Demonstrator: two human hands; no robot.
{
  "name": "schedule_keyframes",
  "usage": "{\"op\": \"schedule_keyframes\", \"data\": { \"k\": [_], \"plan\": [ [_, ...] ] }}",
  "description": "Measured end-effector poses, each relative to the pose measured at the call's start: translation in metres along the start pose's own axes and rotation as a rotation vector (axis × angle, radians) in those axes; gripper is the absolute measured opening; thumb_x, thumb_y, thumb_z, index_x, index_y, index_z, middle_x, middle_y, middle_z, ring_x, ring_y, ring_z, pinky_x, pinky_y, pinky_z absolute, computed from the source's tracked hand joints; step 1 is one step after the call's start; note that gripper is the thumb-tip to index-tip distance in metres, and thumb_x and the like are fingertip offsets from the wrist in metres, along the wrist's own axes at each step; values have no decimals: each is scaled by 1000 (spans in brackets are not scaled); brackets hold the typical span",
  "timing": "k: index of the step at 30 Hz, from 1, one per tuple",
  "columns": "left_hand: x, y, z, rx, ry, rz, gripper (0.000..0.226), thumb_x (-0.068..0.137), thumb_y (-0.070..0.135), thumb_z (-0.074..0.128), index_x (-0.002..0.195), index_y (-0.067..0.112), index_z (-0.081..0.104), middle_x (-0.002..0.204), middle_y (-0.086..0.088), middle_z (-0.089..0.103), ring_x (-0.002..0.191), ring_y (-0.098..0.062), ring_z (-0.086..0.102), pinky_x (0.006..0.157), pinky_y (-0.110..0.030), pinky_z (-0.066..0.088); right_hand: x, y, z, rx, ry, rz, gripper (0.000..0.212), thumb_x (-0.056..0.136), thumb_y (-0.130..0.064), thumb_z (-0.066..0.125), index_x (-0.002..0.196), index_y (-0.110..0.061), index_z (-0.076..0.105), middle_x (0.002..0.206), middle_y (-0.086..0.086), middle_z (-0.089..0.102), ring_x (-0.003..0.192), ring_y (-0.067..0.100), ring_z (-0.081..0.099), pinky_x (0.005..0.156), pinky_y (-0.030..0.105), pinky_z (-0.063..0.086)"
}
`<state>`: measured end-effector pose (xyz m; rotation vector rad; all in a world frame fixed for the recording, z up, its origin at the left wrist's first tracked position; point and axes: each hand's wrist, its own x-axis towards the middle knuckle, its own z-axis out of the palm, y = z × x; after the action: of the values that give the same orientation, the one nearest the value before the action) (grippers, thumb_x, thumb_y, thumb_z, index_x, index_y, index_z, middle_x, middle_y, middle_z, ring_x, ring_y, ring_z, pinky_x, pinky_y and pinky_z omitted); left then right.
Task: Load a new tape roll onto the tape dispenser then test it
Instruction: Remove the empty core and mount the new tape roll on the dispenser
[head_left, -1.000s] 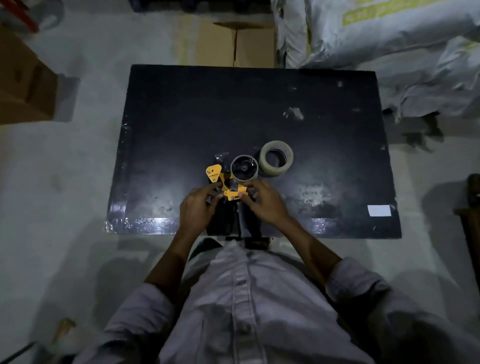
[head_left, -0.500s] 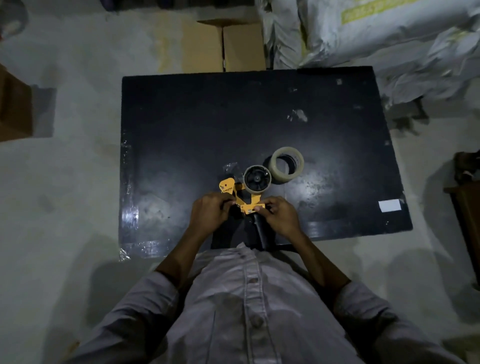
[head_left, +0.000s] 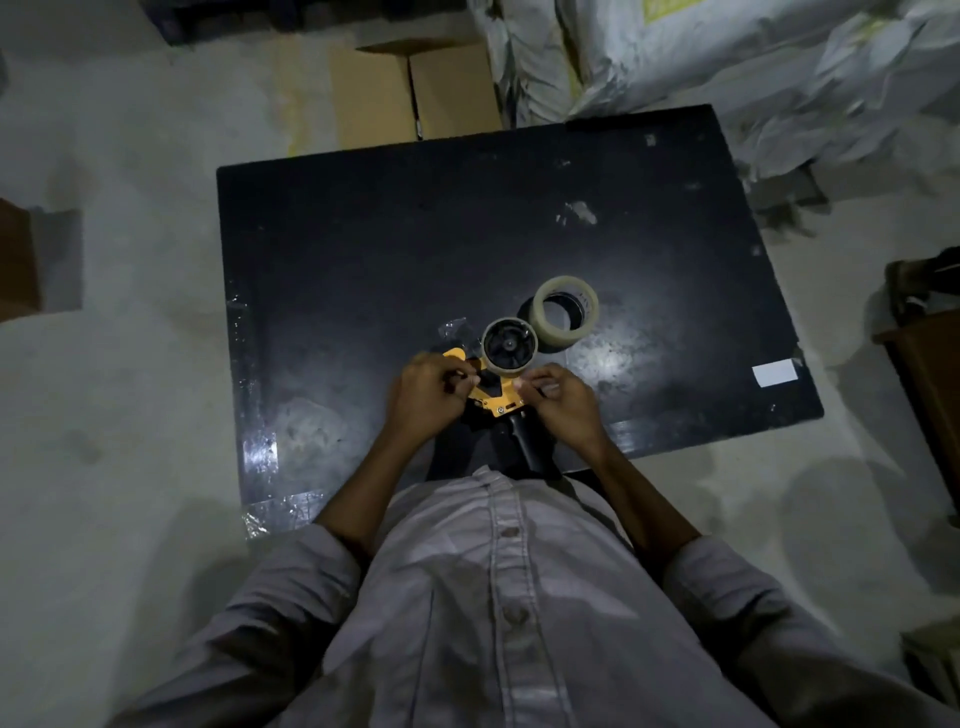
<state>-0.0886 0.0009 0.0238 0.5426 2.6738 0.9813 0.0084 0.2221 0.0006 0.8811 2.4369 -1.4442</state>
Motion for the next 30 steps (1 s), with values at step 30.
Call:
{"op": "schedule_keyframes", "data": {
  "k": [30],
  "plan": [
    [110, -23, 33, -176, -603, -227, 51, 84, 67, 73, 103, 21, 85, 91, -2, 84, 91, -26, 81, 94, -55, 66, 63, -7, 20, 683, 14, 376, 44, 94, -25, 95, 127, 1, 79, 112, 15, 88, 107, 30, 86, 102, 48, 69]
  ]
}}
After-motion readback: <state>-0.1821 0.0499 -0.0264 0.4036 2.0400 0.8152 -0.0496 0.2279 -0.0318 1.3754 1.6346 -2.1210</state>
